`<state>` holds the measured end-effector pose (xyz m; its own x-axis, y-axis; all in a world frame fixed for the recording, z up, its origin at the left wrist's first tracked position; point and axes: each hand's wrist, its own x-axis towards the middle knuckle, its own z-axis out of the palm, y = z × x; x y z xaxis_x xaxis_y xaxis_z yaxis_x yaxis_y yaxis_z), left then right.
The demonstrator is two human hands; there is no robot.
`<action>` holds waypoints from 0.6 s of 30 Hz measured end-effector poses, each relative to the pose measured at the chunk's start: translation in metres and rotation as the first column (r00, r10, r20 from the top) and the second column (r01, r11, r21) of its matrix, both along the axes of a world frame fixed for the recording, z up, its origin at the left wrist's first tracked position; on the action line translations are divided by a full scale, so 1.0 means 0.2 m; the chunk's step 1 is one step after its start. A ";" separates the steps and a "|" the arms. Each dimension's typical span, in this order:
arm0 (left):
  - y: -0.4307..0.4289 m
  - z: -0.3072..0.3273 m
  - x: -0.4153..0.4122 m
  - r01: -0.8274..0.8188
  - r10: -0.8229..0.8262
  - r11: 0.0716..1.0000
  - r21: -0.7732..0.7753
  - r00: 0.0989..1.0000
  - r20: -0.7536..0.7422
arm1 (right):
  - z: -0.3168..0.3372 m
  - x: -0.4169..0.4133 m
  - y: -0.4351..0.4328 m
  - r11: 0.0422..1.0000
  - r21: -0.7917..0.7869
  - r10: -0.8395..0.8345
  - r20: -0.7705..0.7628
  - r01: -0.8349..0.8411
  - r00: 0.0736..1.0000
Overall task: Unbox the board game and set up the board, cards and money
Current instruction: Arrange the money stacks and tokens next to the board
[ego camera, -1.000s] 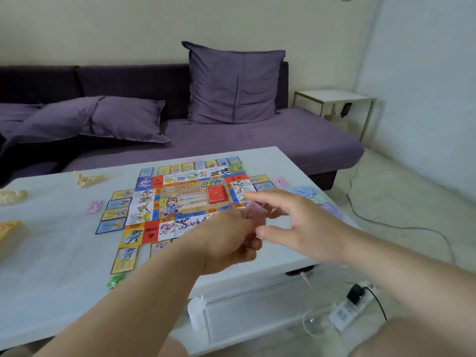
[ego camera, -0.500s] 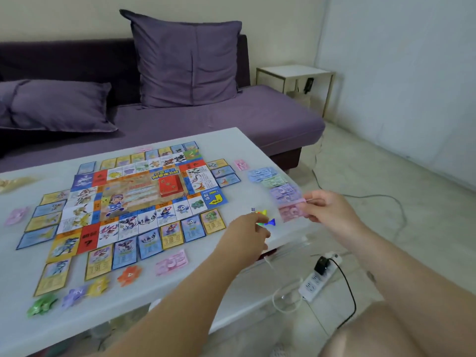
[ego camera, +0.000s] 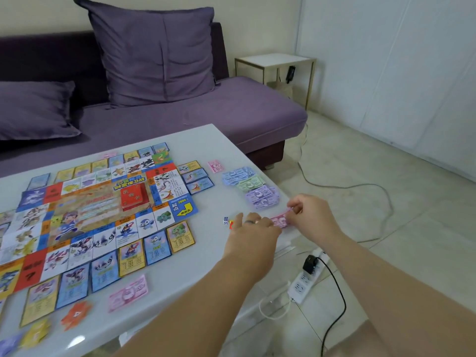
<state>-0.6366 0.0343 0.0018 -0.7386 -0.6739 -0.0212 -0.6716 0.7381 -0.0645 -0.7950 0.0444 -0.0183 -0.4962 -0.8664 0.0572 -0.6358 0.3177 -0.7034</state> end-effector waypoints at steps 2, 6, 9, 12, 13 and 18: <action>-0.01 0.00 -0.03 -0.001 0.001 1.000 0.009 0.999 0.036 | 0.00 -0.01 0.00 1.000 0.010 -0.005 -0.002 0.005 1.000; -0.02 0.00 -0.06 -0.019 0.018 0.999 0.030 1.000 0.020 | 0.01 -0.03 -0.01 1.000 0.022 0.017 0.008 -0.017 1.000; -0.03 0.00 -0.07 -0.012 0.012 0.999 0.048 1.000 -0.006 | 0.01 -0.05 -0.02 0.999 0.038 0.037 0.020 -0.038 0.999; -0.03 0.01 -0.08 -0.008 0.008 0.997 0.071 1.000 -0.011 | 0.03 -0.07 -0.02 0.998 0.026 0.053 0.045 -0.054 0.998; -0.03 0.02 -0.08 -0.008 0.009 0.996 0.084 1.000 -0.018 | 0.05 -0.07 -0.03 0.999 -0.003 0.041 0.060 -0.041 0.997; -0.10 0.10 -0.09 -0.069 0.118 0.980 0.185 0.957 -0.263 | 0.14 -0.08 -0.12 0.995 -0.101 0.020 0.142 -0.006 0.990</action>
